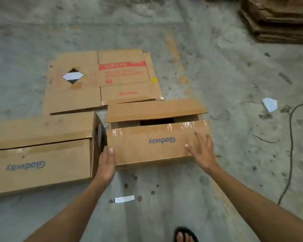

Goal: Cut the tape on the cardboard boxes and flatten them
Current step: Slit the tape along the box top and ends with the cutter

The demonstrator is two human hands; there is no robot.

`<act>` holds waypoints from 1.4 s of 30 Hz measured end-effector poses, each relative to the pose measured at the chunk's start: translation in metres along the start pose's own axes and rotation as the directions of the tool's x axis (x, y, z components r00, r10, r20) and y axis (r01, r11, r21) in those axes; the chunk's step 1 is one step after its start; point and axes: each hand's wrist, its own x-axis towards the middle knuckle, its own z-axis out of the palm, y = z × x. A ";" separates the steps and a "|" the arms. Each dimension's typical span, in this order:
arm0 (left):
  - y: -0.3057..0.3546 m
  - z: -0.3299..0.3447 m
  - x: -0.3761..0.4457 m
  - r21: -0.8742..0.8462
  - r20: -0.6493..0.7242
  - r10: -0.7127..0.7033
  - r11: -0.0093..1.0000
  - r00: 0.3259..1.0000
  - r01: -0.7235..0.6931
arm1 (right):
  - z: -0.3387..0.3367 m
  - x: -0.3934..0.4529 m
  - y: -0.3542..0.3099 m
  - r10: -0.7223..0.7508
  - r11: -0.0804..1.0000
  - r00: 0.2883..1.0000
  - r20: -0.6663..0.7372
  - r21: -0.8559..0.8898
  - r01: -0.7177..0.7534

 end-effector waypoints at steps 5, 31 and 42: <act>-0.048 0.046 0.043 -0.095 -0.420 0.109 0.982 0.901 -0.163 | 0.053 0.032 0.070 -0.129 0.990 0.942 -0.309 0.006 0.138; 0.008 0.033 0.027 -0.368 -0.499 0.290 0.783 0.817 -0.502 | -0.035 0.059 0.067 -0.050 0.750 0.810 -0.584 0.514 0.417; 0.097 0.000 0.012 -0.071 -0.512 0.586 0.699 0.628 -0.711 | -0.145 0.052 -0.027 -0.412 0.909 0.901 -0.136 0.001 0.416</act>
